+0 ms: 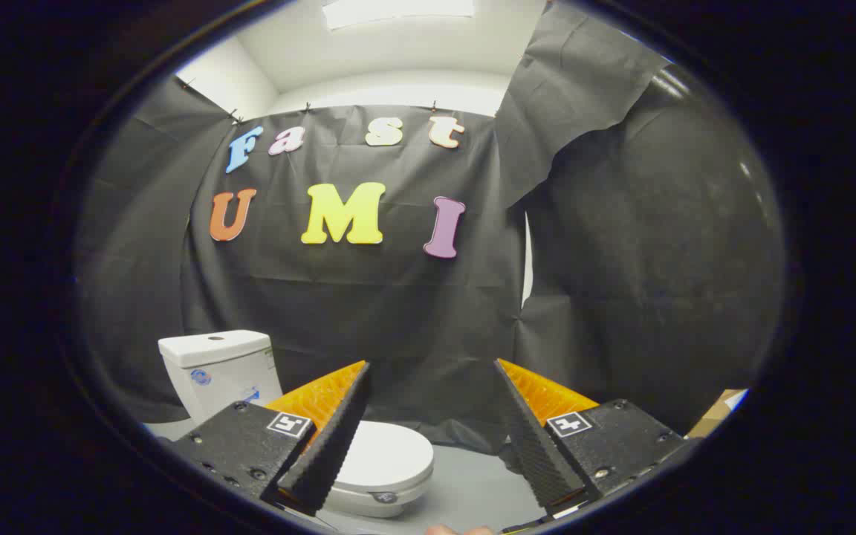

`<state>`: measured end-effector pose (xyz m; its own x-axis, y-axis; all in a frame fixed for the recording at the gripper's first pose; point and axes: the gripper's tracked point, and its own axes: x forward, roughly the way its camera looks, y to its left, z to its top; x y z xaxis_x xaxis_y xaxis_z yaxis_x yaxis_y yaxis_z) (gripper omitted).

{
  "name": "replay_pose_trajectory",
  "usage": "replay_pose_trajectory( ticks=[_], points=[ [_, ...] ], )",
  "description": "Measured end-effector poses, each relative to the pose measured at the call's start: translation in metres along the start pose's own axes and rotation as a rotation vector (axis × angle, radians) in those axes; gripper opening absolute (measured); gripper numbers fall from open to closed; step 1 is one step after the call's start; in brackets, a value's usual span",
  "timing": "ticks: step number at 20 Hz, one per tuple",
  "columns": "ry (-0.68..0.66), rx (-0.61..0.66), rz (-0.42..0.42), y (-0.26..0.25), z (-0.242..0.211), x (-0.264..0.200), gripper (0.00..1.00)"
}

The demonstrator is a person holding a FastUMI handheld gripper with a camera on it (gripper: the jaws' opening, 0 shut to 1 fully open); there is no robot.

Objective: Open the toilet lid.

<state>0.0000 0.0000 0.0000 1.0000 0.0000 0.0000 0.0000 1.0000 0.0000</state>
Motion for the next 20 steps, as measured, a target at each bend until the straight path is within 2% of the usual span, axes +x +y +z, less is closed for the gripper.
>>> replay_pose_trajectory(
  ticks=[7,20],
  points=[
    [0.021,0.028,0.012,0.006,-0.008,0.004,1.0],
    [0.062,0.002,0.054,0.029,-0.03,0.01,1.0]
  ],
)
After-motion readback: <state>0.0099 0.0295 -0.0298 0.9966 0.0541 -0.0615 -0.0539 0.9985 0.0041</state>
